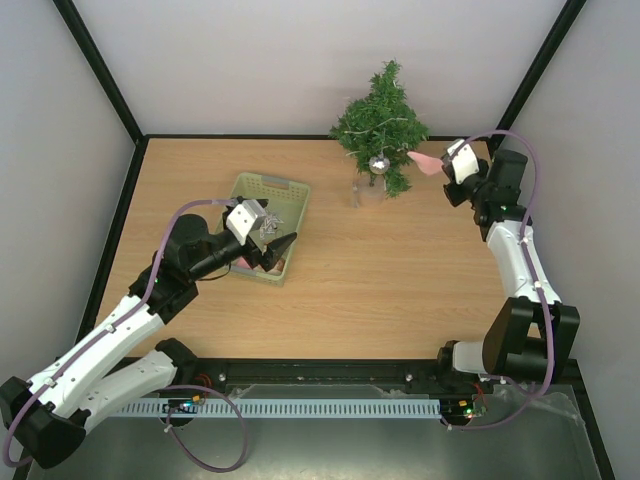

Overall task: Decorate the small christmas tree
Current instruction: Hang the decoration item on the Christmas tree.

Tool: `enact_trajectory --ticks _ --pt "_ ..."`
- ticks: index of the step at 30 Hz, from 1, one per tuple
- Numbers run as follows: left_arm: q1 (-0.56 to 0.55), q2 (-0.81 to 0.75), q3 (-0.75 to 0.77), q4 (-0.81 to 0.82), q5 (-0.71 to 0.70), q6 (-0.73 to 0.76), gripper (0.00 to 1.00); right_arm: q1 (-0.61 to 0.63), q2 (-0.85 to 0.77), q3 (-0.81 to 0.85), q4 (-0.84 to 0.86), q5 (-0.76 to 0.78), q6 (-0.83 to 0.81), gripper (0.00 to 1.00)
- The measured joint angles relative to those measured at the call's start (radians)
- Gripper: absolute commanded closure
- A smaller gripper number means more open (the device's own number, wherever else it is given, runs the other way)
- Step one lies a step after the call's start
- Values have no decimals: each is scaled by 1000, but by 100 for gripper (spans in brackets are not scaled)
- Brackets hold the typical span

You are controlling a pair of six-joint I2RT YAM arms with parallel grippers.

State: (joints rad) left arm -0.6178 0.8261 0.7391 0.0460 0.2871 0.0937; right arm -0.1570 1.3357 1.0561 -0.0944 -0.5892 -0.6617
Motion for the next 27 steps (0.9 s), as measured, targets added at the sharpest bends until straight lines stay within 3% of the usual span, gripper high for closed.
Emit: enact_trajectory --ticks 27 --pt "0 -12 0 0 -14 1 0 27 29 -25 55 54 42 98"
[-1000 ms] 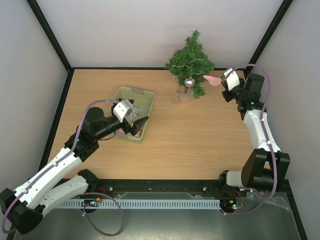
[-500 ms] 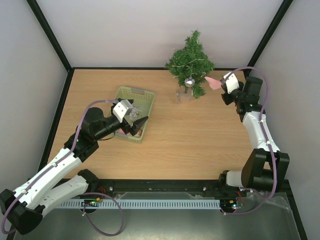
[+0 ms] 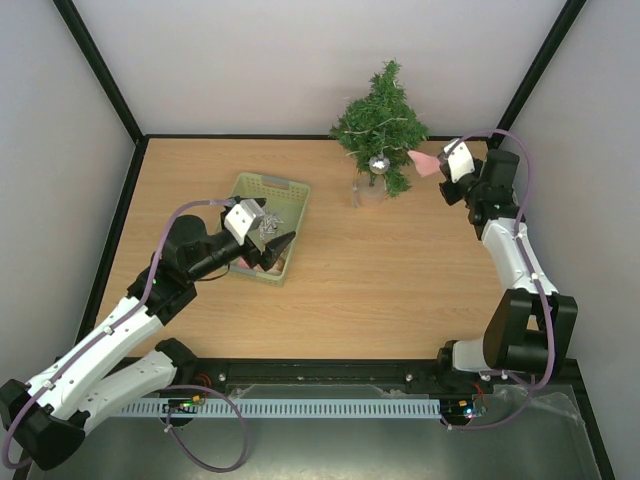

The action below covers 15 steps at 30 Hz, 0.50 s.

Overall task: Decorate the small christmas tree
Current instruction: Hang the decoration item on the Christmas tree.

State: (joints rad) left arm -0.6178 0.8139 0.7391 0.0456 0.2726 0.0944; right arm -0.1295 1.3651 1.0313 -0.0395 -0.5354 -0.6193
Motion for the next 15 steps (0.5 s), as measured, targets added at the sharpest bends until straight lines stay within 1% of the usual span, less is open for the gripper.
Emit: enact_trajectory --ticks 7,10,15 --pt "0 -3 0 0 -4 0 0 1 1 2 -13 82 -2 98" --pt "0 -3 0 0 -3 0 0 1 -19 0 -23 91 3 98" --pt "0 -3 0 0 -3 0 0 1 -53 -14 -32 77 34 95"
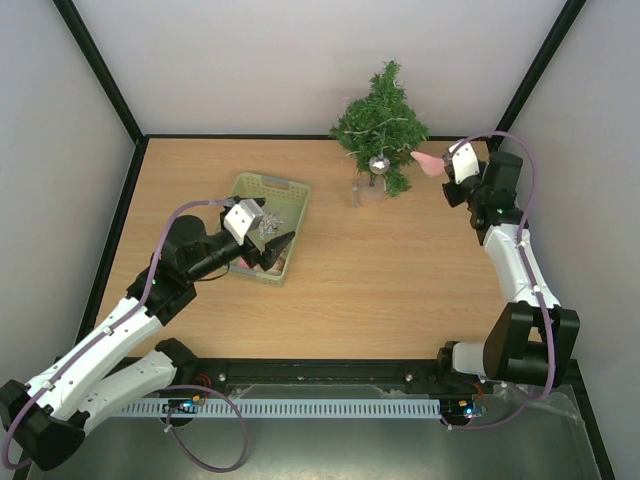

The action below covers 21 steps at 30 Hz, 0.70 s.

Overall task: Decorate the small christmas tree
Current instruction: Hang the decoration item on the Christmas tree.

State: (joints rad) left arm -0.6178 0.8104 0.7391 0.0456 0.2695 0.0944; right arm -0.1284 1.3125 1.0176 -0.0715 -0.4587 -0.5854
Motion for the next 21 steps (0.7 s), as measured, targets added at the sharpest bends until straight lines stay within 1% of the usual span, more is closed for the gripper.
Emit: enact_trajectory --ticks 2,6,8,11,12,13,15,18,21 --pt "0 0 0 0 0 0 0 3 -2 0 -5 -14 28 98" --pt "0 0 0 0 0 0 0 8 -4 0 -13 -39 105 98" --pt "0 2 0 0 0 0 0 10 -3 5 -45 -46 140 98" --pt "0 8 0 0 0 0 0 11 4 27 -111 -43 175 90" --pt "0 11 0 0 0 0 0 11 6 33 -124 -42 185 85" --pt "0 16 0 0 0 0 0 11 14 35 -129 -42 196 78" --pt "0 25 0 0 0 0 0 11 26 35 -135 -37 230 69" --pt "0 37 0 0 0 0 0 11 45 39 -132 -27 309 63" --pt "-2 48 0 -4 -5 0 0 12 61 72 -130 10 434 62"
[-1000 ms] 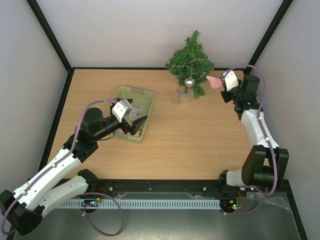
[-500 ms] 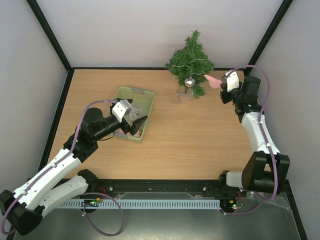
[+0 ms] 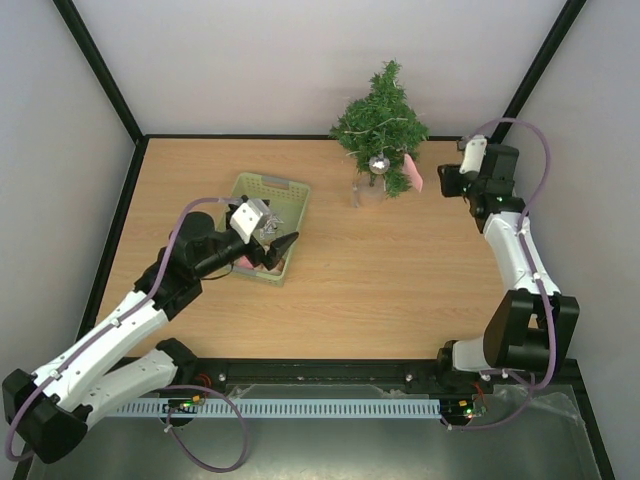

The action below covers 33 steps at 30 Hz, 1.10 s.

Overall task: Decorate the small christmas tree
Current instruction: Hang the decoration item on the Christmas tree.

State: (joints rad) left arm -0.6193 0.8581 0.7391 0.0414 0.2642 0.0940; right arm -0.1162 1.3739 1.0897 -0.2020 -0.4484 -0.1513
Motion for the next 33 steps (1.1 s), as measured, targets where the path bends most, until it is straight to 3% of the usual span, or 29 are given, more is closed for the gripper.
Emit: enact_trajectory --ticks 7,13,18,22,26,33 --pt "-4 60 1 -2 -56 -27 0 15 20 79 -23 119 353 57" --pt "-4 241 118 -40 -117 -63 0 46 5 35 -77 167 609 51" --pt "-2 378 284 -91 -153 -68 0 53 -136 -238 45 146 818 51" --pt "21 394 310 -99 -166 -82 0 56 -148 -388 186 103 990 52" --pt "92 394 291 -101 -141 -132 1 95 -93 -486 360 84 1140 51" --pt "241 424 254 -55 -35 -255 6 165 129 -504 641 52 1286 52"
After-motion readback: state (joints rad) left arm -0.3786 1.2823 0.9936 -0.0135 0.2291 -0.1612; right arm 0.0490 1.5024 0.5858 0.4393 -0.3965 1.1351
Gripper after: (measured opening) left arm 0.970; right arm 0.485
